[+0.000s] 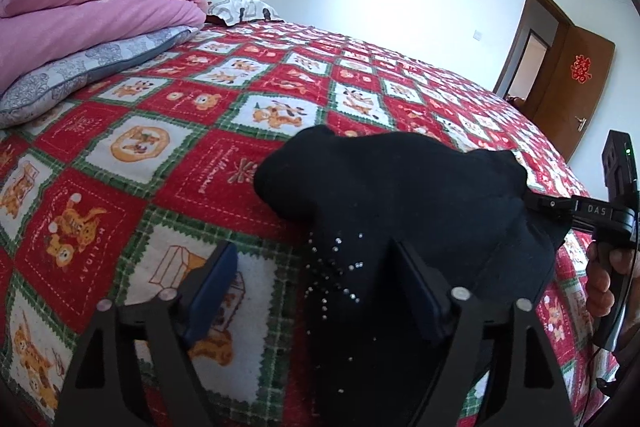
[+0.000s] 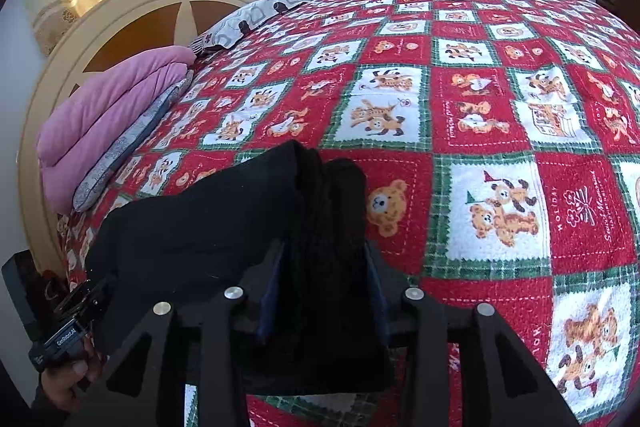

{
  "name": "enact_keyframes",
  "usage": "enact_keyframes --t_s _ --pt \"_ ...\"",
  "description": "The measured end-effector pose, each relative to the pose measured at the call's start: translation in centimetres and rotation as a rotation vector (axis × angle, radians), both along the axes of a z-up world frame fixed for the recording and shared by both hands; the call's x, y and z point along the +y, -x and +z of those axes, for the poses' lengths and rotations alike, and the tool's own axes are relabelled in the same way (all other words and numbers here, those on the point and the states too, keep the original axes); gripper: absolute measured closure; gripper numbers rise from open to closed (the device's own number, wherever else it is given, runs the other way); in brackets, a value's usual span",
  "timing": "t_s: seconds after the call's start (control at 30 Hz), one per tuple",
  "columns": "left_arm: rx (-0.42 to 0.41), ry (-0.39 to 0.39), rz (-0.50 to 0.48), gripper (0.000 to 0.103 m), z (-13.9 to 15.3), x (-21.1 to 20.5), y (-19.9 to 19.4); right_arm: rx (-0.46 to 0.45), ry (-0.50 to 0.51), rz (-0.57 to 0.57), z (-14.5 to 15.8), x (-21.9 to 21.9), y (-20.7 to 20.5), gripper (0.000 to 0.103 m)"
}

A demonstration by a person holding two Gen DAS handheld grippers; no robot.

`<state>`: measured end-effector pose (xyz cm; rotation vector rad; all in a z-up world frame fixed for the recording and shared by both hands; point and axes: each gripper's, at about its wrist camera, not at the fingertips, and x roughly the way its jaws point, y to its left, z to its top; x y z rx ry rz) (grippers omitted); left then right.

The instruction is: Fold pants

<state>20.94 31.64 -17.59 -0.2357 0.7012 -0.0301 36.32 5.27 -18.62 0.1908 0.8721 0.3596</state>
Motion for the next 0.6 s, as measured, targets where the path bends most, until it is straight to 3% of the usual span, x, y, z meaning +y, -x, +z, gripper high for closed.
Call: enact_keyframes --t_s 0.13,0.33,0.47,0.6 --pt "0.009 -0.004 0.008 0.010 -0.1 0.2 0.1 0.000 0.044 -0.031 -0.2 -0.1 -0.1 0.042" --pt "0.028 -0.015 0.016 0.003 0.0 0.6 0.7 0.011 0.022 -0.052 -0.1 -0.9 0.1 0.038" --pt "0.012 -0.034 0.052 0.003 1.3 1.1 2.2 -0.065 0.092 -0.105 2.0 -1.2 2.1 0.038" --pt "-0.053 0.022 0.092 0.003 3.2 1.2 4.8 -0.124 0.111 -0.162 4.2 -1.6 6.0 0.038"
